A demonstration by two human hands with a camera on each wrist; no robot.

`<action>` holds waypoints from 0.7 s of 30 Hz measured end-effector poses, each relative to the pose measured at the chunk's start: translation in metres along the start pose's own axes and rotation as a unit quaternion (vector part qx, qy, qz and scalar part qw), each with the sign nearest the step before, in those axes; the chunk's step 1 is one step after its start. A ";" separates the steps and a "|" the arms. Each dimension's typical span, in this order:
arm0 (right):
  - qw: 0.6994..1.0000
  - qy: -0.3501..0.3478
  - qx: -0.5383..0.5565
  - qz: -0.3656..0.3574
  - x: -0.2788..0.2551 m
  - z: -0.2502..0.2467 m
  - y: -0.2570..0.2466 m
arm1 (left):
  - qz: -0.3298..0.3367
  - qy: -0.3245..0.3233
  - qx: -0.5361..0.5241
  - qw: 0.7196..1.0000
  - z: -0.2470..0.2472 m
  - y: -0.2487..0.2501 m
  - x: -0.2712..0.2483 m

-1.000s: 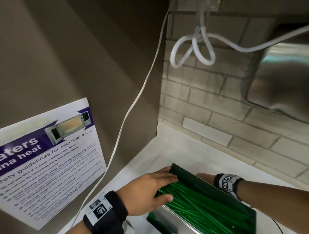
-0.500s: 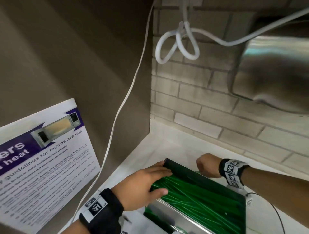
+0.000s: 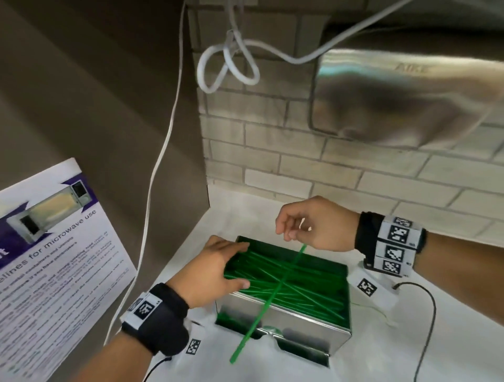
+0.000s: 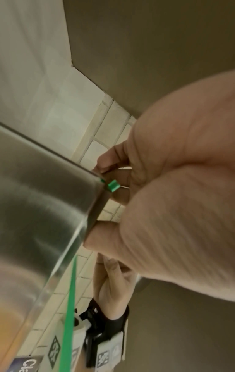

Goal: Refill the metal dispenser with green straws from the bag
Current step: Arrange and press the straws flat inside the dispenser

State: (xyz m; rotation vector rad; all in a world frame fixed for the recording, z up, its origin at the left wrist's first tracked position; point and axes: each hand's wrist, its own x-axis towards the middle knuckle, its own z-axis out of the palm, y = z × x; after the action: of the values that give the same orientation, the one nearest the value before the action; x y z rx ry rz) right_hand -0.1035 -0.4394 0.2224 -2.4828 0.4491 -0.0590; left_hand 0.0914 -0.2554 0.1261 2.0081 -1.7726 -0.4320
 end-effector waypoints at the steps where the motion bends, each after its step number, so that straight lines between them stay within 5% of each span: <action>1: 0.999 -0.024 -0.029 0.029 0.001 0.000 0.002 | -0.001 0.002 0.001 1.000 0.000 0.000 0.001; 3: 0.988 -0.094 -0.098 0.074 -0.001 0.007 0.010 | 0.003 0.016 0.013 1.000 0.002 -0.001 0.002; 6: 0.972 -0.143 -0.182 0.049 -0.013 0.031 0.020 | 0.027 0.033 0.018 0.999 0.003 -0.004 0.002; 15: 0.980 -0.059 -0.189 -0.005 -0.031 0.053 0.000 | 0.081 0.079 -0.076 0.991 -0.006 -0.001 -0.020; 18: 0.983 -0.101 -0.149 0.023 -0.040 0.069 -0.010 | 0.099 -0.025 -0.161 0.982 -0.015 0.013 -0.050; 21: 0.984 -0.078 -0.157 0.037 -0.043 0.080 -0.008 | 0.089 -0.162 -0.085 0.979 0.010 0.015 -0.077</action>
State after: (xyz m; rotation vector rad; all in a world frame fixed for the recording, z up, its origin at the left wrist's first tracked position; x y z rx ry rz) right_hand -0.1297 -0.3737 0.1643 -2.7479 0.5166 0.2542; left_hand 0.0634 -0.1814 0.1218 1.7185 -2.0086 -0.8612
